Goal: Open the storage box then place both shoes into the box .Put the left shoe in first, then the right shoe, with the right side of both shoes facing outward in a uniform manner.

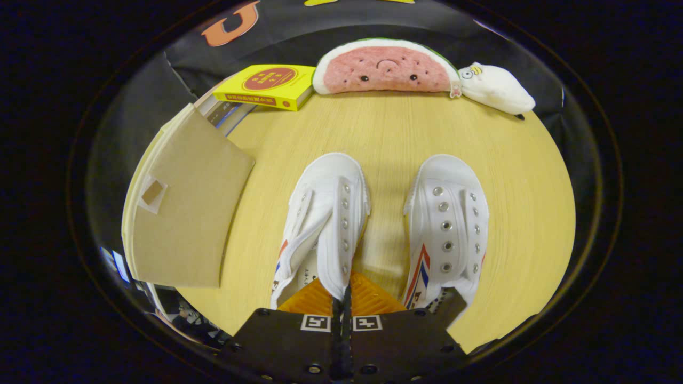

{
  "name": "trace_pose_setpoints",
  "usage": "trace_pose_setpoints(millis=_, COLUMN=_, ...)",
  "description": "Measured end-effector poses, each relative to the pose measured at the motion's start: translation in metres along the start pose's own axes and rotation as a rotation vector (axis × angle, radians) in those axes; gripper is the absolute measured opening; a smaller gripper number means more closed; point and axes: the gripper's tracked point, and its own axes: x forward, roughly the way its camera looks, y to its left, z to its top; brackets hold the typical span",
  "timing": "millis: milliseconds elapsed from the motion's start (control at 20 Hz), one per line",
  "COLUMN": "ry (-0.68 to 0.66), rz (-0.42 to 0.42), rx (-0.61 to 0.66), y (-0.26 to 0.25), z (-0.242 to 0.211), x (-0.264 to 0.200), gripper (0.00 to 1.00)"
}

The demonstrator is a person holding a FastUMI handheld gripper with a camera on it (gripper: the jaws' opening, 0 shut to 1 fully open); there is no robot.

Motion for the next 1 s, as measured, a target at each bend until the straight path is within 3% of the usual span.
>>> trace_pose_setpoints(millis=150, ry=-0.022, rz=0.095, rx=0.081, y=0.015, z=0.003, x=-0.019, gripper=0.00)
trace_pose_setpoints(millis=600, ry=-0.214, rz=0.242, rx=0.154, y=0.089, z=0.025, x=-0.125, gripper=0.00)
trace_pose_setpoints(millis=1000, ry=-0.337, rz=0.263, rx=0.289, y=0.163, z=0.066, x=-0.183, gripper=0.00)
